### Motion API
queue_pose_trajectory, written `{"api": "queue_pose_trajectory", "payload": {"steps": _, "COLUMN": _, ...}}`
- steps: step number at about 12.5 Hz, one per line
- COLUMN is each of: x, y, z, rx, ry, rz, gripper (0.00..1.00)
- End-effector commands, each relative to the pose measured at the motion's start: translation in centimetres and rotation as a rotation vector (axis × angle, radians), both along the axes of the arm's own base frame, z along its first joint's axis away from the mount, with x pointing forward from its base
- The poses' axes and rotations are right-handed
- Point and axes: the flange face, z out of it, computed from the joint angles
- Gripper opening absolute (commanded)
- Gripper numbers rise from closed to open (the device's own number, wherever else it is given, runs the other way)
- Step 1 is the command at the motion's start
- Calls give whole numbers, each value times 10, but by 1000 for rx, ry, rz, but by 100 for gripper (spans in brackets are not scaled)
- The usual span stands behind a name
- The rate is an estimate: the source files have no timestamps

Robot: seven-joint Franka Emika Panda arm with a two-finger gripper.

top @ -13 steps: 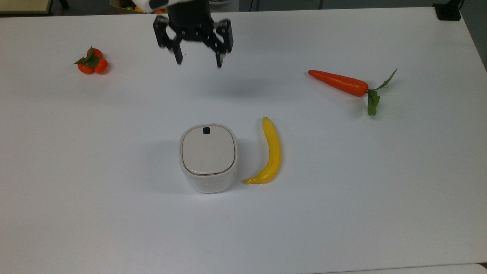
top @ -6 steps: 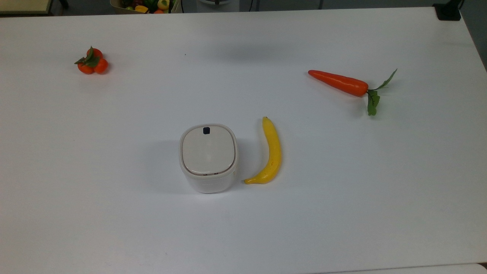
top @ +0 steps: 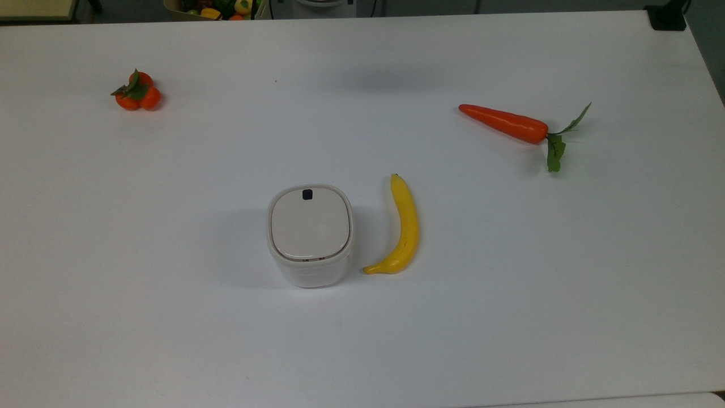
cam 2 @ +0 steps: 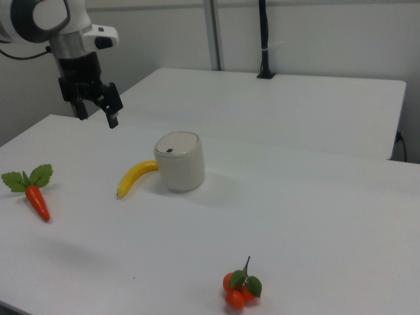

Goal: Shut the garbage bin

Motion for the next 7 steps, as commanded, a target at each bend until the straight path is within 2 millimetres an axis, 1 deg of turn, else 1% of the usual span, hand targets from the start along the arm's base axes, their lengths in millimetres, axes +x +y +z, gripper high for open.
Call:
{"api": "queue_pose_trajectory", "payload": {"steps": 1, "x": 13, "y": -6, "z": -10, "rx": -17, "ry": -60, "rz": 107, "gripper": 100}}
{"api": "queue_pose_trajectory", "payload": {"steps": 2, "x": 17, "y": -8, "z": -11, "rx": -15, "ry": -72, "rz": 101, "gripper": 100}}
{"api": "queue_pose_trajectory", "payload": {"steps": 7, "x": 17, "y": -6, "z": -13, "rx": -15, "ry": -69, "rz": 97, "gripper": 100}}
